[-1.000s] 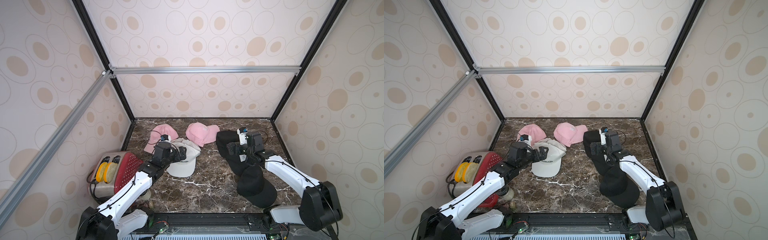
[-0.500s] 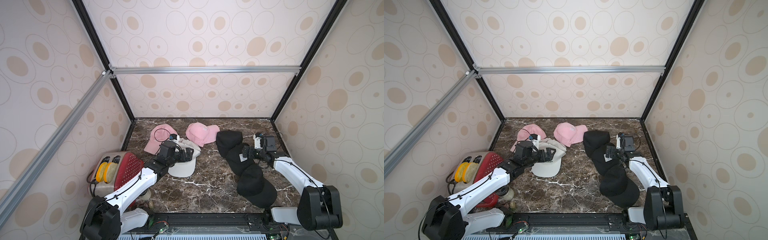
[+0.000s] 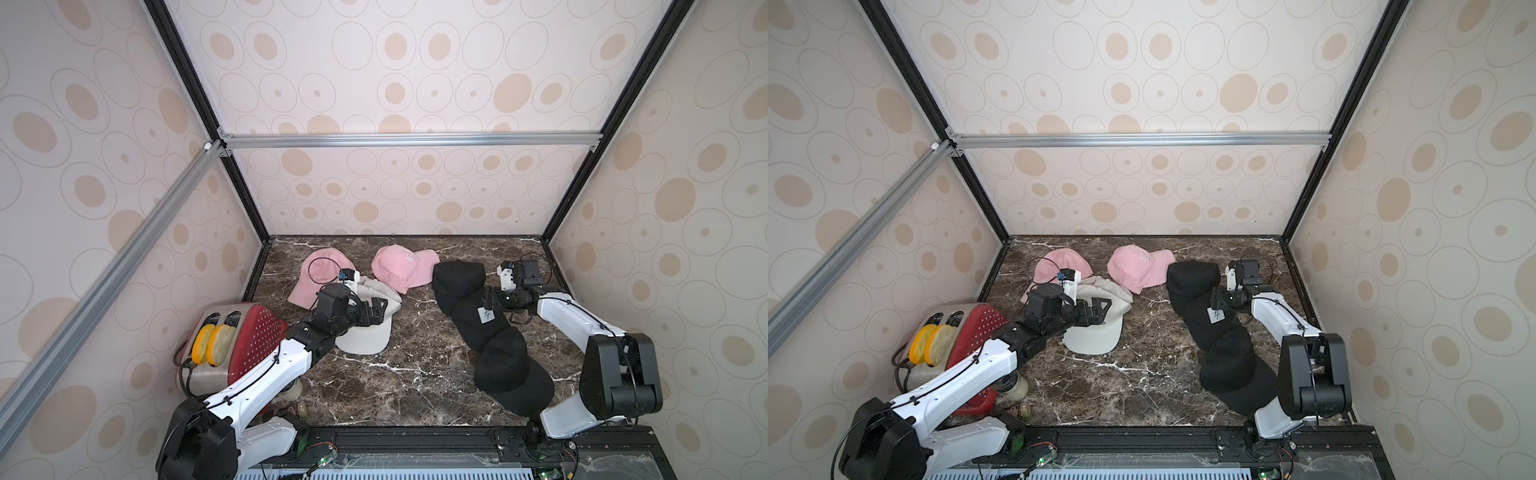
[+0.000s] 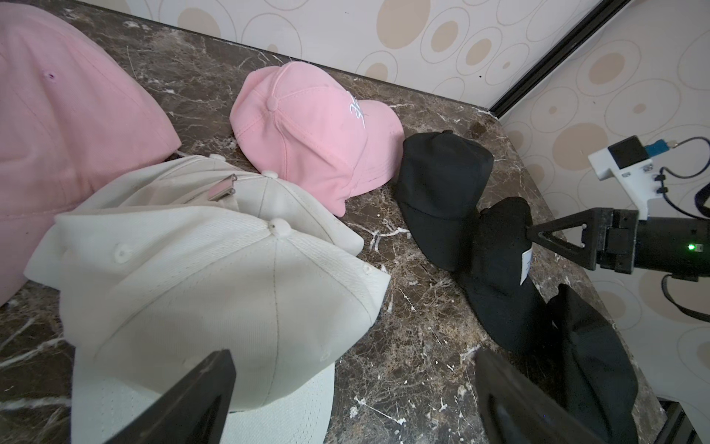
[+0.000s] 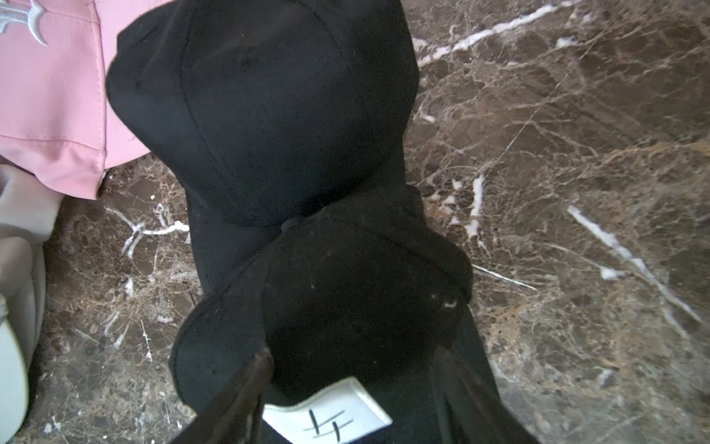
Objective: Stack the baseball caps by color
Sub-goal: Move the baseball cap to the center of the board.
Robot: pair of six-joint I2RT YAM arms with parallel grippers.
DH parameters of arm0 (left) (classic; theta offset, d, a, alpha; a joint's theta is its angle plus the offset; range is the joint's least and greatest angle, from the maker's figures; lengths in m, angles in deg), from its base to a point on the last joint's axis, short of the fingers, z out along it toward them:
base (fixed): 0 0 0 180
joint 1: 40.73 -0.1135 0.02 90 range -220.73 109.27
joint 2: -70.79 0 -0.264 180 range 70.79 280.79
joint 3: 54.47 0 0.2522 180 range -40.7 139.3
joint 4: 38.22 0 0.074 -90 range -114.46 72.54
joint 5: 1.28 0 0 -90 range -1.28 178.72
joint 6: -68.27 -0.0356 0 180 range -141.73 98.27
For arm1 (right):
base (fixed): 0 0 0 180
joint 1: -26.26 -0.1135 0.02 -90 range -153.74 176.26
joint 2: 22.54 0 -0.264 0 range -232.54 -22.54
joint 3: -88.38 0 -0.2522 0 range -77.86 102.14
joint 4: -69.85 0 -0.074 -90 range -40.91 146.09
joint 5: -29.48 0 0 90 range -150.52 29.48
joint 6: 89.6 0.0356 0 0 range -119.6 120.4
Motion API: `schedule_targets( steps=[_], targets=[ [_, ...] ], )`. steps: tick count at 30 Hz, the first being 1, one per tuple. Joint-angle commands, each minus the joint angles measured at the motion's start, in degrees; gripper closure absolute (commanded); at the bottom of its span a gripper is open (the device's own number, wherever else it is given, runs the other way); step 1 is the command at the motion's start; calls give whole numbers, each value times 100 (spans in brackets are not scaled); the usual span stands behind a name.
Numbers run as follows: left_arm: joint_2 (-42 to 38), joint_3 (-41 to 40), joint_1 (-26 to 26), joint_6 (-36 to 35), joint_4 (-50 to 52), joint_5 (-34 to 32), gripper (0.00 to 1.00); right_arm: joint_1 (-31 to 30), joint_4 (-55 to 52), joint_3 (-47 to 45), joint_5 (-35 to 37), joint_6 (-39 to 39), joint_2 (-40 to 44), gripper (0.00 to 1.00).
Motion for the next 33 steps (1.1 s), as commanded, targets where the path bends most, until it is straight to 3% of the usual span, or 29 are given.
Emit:
schedule_targets(
  steps=[1,6,8,10,13,15,19,23,26,27,31,33],
  targets=[
    [31,42,51,-116,-92,78,1,16,-129,-66,153,0,-81,40],
    [47,52,51,-116,-58,52,1,16,40,-103,-140,29,-83,63],
    [56,55,51,-119,-50,38,1,16,175,-134,-314,94,-74,81],
    [72,65,51,-124,-40,39,1,16,334,-190,-471,203,-72,93],
    [103,76,51,-117,-19,35,1,8,485,-248,-622,351,-60,96],
    [117,83,51,-122,-15,44,1,5,496,-263,-485,354,-18,91],
    [128,82,51,-119,-14,53,1,25,486,-363,146,305,174,60],
    [161,98,51,-127,-2,44,1,112,728,-671,607,499,306,39],
    [192,106,51,-135,2,61,1,190,868,-799,289,574,280,15],
    [201,110,51,-139,4,65,1,192,901,-797,14,517,220,1],
    [244,116,51,-143,13,71,1,183,1031,-729,-1246,373,-39,0],
    [262,124,51,-147,29,72,1,115,1086,-773,-1417,453,-70,0]
  ],
)
